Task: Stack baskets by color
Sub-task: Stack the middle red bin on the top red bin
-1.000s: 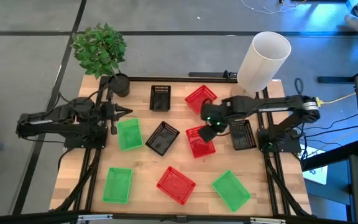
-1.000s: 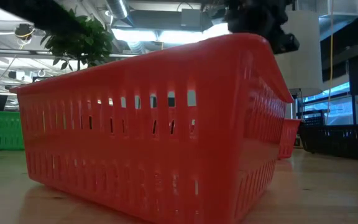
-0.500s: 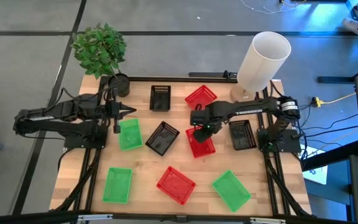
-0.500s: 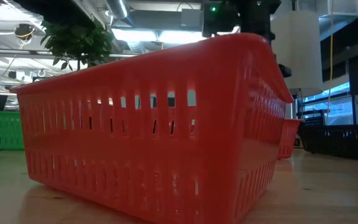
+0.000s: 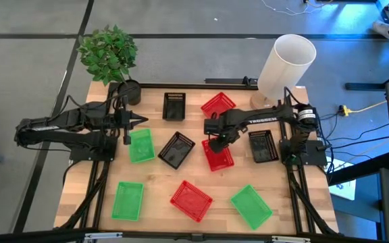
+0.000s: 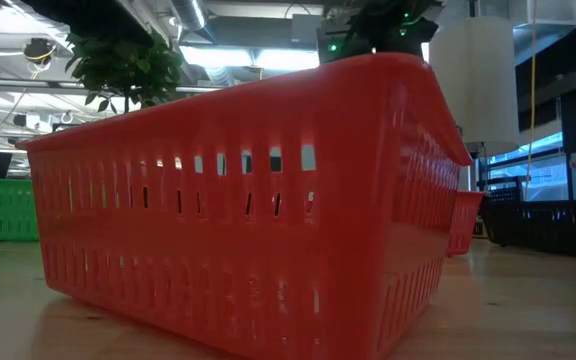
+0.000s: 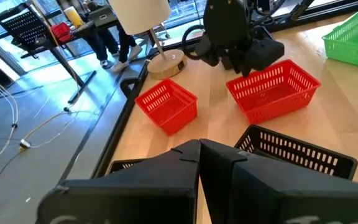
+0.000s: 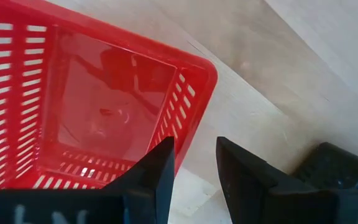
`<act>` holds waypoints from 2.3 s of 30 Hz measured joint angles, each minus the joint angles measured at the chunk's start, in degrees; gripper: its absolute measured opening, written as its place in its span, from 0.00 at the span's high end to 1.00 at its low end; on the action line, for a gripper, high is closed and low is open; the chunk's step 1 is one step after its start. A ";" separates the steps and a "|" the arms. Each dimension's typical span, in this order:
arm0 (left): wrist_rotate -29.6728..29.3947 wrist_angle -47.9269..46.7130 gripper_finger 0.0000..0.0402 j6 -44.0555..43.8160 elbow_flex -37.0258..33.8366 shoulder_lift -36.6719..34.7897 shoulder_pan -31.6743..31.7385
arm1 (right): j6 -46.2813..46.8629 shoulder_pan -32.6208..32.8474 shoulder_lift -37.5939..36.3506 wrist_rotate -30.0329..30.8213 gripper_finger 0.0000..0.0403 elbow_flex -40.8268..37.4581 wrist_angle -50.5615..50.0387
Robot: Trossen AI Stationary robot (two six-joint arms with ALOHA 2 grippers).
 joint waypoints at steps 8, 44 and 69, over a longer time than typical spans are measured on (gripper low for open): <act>-0.02 0.00 1.00 0.00 0.00 0.00 0.00 | -4.41 -0.04 3.59 0.00 0.71 0.00 3.71; -0.67 -8.39 1.00 6.45 0.00 -0.04 0.02 | 25.30 -5.14 6.22 17.49 1.00 26.51 -1.60; -4.72 -9.29 1.00 28.00 0.00 -0.07 0.04 | 52.74 -19.38 6.09 8.19 1.00 26.16 -10.22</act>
